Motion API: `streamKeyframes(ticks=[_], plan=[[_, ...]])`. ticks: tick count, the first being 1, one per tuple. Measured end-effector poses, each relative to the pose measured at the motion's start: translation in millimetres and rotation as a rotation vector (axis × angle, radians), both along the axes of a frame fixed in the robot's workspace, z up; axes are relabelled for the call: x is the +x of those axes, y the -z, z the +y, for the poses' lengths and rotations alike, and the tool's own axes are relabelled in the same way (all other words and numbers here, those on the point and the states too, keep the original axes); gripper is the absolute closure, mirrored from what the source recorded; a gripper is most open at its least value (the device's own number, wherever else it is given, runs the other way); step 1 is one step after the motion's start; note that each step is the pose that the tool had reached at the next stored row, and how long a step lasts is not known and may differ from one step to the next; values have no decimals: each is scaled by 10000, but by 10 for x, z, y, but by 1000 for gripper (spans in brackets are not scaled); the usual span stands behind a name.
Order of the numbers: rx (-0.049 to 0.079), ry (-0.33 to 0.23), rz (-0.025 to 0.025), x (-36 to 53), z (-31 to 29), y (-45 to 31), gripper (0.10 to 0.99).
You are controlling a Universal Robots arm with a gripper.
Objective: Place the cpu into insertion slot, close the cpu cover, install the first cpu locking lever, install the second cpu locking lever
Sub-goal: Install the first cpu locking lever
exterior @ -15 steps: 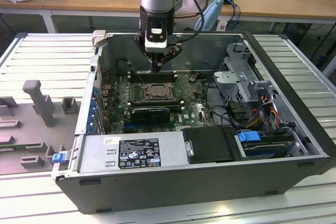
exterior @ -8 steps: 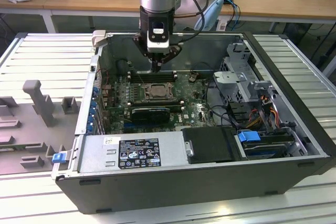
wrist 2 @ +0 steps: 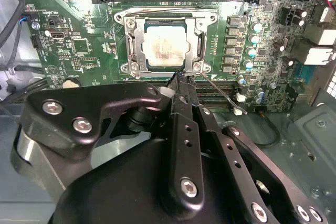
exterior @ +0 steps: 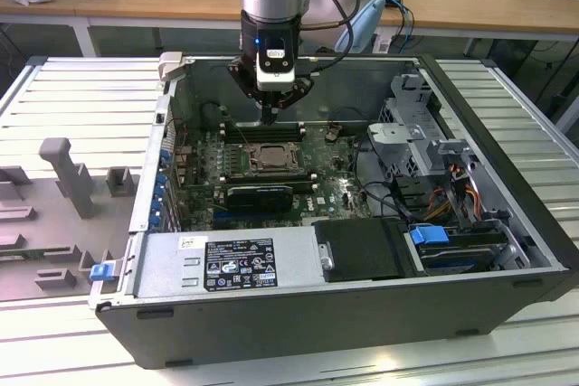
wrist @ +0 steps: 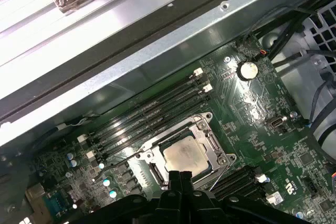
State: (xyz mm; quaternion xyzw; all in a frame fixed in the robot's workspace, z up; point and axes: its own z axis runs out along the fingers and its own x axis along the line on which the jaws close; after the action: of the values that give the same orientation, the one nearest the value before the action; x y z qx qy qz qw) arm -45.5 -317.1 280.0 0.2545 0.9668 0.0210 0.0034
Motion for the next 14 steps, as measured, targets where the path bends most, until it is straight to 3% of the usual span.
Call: streamKeyframes(ticks=[9,14], plan=[[0,-885,-1,0,0,0,980],[-1,-1798,0,0,0,0,980]])
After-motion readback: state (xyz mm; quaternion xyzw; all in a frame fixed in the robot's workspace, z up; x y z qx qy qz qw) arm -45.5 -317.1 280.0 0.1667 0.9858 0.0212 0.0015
